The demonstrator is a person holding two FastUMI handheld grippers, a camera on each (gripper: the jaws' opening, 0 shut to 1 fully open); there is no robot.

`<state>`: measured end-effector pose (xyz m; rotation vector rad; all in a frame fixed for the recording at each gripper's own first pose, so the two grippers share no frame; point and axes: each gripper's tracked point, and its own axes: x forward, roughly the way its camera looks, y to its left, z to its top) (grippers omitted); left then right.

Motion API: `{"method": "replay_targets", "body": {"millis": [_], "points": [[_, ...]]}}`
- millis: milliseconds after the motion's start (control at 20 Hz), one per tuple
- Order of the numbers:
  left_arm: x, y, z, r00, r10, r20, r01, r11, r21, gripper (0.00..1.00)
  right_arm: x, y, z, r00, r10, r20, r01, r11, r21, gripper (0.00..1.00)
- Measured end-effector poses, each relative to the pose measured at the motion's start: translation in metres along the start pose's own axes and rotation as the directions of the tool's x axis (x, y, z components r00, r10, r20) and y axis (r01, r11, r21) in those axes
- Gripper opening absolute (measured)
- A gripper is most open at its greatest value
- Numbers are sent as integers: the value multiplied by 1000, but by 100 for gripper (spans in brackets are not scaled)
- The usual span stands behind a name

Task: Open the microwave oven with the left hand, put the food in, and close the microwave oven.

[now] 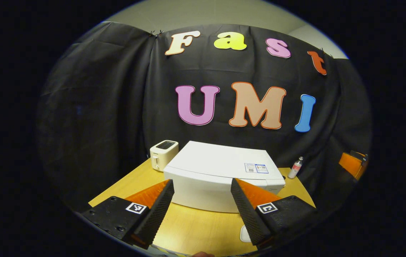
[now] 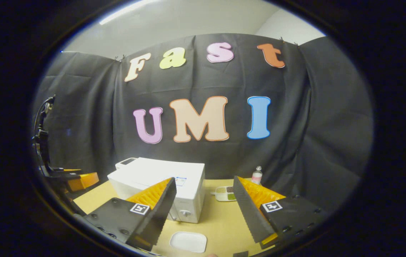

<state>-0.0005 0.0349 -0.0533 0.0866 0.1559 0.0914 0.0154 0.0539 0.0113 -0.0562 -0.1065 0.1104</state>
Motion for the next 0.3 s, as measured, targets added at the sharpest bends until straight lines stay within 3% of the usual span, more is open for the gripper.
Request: {"method": "replay_targets", "body": {"millis": [300], "points": [[-3,-26,-8,1000,-8,-12,8,1000,18,97,1,-23,2,1000,2,7,-2,1000,-8,92]]}}
